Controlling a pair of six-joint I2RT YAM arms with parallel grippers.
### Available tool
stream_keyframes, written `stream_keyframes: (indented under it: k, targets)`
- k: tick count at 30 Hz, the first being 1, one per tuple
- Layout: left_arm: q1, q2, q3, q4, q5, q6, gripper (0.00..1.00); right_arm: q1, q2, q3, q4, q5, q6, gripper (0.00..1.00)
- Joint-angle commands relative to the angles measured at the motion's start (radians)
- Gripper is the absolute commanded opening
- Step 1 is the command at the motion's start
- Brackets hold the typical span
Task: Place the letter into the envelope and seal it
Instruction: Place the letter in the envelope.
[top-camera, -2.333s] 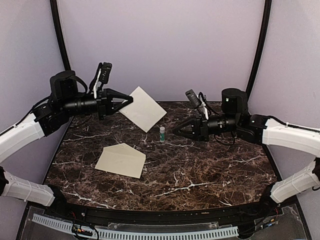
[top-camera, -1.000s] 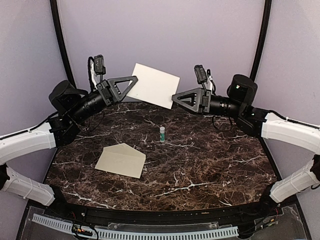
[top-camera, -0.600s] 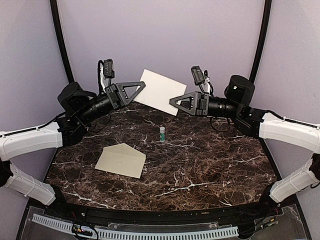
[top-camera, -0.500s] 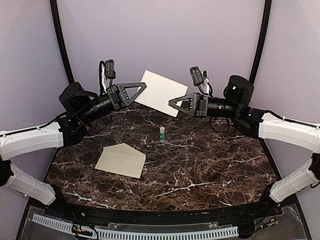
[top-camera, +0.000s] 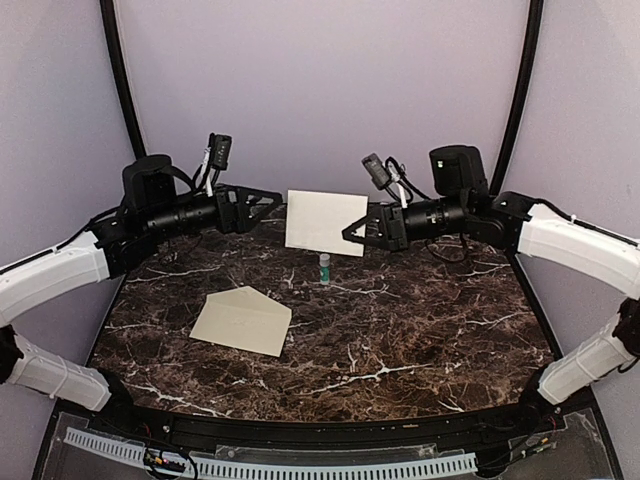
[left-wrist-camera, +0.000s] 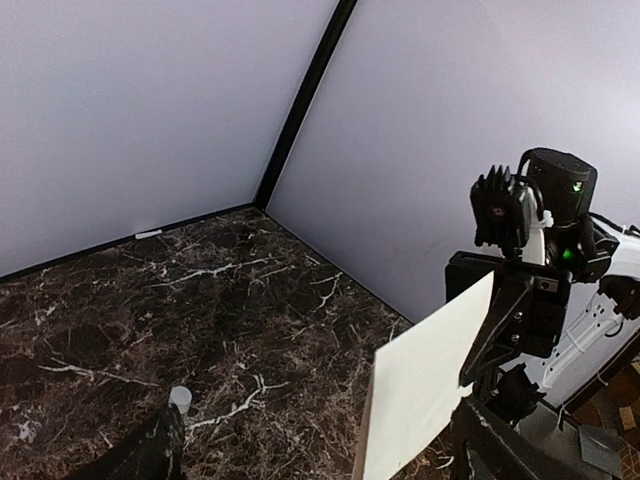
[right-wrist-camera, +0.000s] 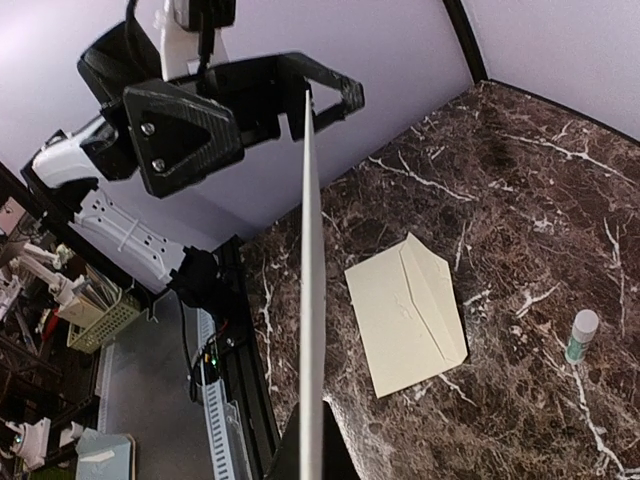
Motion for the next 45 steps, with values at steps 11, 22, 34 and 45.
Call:
stream_keyframes:
  k: [11,22,34,45]
  targets:
    - [-0.065,0.245,0.349,-0.608,0.418,0.522,0.68,0.046,0.146,0.151,-0.407,-0.131,-0.29,0.0]
    - [-0.081,0.298,0.348,-0.611,0.504,0.52,0.36,0.053,0.206,0.21,-0.477,-0.127,-0.339,0.0]
    - [-0.082,0.322,0.346,-0.601,0.556,0.51,0.0,0.056,0.228,0.242,-0.502,-0.104,-0.376,0.0]
    - [-0.081,0.077,0.052,0.072,0.325,0.138,0.0,0.01,-0.071,-0.084,0.147,0.142,-0.023,0.91]
